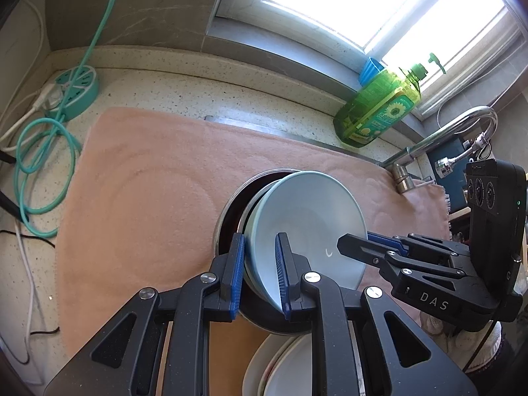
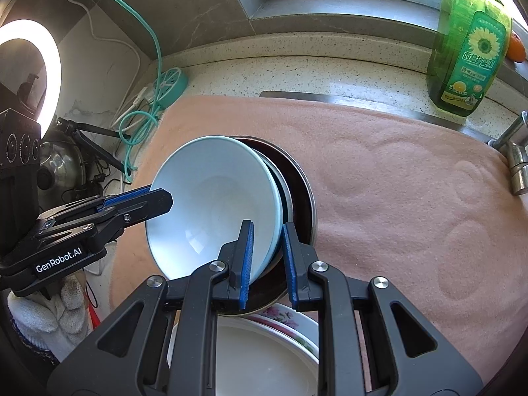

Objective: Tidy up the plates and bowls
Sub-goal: 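Open both grippers to release the pale blue bowl in the steel bowls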

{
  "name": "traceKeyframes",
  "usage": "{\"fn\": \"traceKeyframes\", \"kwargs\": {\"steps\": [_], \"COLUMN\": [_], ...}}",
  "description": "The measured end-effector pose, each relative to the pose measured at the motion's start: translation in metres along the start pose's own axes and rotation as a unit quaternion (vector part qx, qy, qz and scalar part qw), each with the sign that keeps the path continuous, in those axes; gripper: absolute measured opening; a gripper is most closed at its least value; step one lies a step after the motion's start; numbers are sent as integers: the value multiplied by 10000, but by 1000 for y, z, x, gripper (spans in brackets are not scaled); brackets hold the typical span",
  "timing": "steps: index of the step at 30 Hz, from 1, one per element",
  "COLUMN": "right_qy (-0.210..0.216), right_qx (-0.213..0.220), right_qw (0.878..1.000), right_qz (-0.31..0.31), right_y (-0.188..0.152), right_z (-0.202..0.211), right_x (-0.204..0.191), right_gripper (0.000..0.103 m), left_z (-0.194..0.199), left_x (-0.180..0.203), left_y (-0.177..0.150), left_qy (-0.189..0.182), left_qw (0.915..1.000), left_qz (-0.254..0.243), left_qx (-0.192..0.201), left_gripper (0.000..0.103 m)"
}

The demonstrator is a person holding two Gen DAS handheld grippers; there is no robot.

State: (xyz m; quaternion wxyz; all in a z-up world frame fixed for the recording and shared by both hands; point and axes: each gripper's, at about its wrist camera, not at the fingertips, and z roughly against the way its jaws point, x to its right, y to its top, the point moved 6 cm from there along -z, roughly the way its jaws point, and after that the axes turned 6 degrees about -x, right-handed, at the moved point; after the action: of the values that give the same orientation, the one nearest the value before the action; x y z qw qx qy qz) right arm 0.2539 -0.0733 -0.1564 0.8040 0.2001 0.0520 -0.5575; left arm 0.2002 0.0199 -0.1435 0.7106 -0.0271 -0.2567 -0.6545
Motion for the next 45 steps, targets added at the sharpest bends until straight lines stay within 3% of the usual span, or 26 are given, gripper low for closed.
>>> {"fn": "traceKeyframes", "kwargs": {"steps": [15, 27, 30, 32, 35, 45], "right_qy": [-20, 5, 16, 55, 78, 133], "right_qx": [34, 421, 513, 556, 627, 673], "right_qw": [10000, 9988, 9984, 9983, 9979, 9975], "right_qz": [70, 237, 219, 184, 127, -138], "right_y": [-1, 6, 7, 7, 8, 2], "right_z": [1, 22, 27, 30, 33, 40], "right_x": [-1, -10, -9, -7, -3, 18], "right_gripper": [21, 57, 60, 68, 77, 81], "left_z": [-7, 2, 7, 9, 13, 18], "left_x": [-2, -3, -4, -5, -8, -25], "left_y": [-1, 1, 1, 2, 2, -4], "left_qy": [-3, -56, -75, -93, -99, -160], "left_qw": [10000, 10000, 9999, 9998, 9997, 9990], "left_qz": [3, 24, 37, 41, 85, 317], "left_qx": [-72, 75, 138, 161, 219, 253], "left_gripper": [17, 19, 27, 30, 43, 48]}}
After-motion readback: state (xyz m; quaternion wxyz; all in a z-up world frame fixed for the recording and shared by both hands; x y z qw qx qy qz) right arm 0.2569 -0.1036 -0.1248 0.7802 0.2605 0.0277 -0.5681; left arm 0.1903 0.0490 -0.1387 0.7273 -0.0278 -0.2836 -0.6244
